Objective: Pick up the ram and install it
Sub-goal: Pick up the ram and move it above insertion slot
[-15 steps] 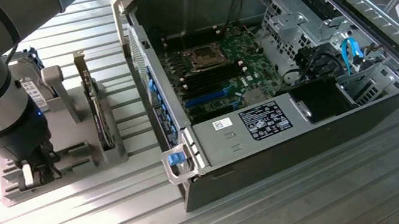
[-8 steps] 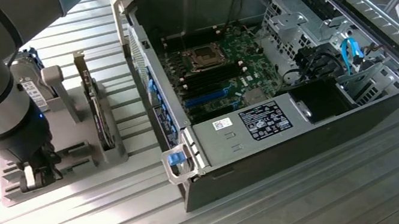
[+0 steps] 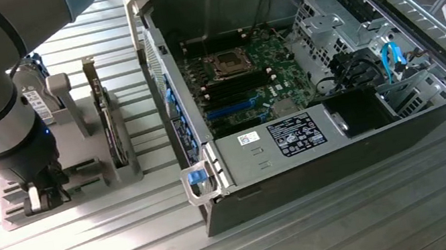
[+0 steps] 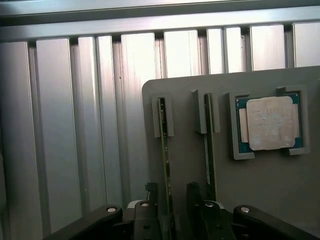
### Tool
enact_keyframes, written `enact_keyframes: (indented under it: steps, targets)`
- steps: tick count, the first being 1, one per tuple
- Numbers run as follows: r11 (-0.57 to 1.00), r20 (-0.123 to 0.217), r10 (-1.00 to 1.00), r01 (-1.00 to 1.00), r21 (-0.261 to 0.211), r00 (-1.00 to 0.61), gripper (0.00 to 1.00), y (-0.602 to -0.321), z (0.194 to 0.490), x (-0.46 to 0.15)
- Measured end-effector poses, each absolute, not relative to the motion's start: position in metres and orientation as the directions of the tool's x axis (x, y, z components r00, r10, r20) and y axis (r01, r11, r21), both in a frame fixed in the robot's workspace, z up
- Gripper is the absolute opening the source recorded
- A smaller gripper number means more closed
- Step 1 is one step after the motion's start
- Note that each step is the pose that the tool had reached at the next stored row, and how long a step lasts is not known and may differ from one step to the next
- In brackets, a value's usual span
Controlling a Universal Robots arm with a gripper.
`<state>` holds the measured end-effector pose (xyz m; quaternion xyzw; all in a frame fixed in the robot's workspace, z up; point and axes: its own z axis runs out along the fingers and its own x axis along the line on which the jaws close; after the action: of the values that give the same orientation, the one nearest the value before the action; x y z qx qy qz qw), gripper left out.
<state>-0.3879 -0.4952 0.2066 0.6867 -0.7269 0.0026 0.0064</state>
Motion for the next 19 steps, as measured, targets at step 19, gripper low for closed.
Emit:
enact_keyframes:
  steps: [19]
  targets:
    - [0.057,0.013,-0.998,-0.998,0.005,-0.057,0.14,-0.4953,0.2061,-0.3879]
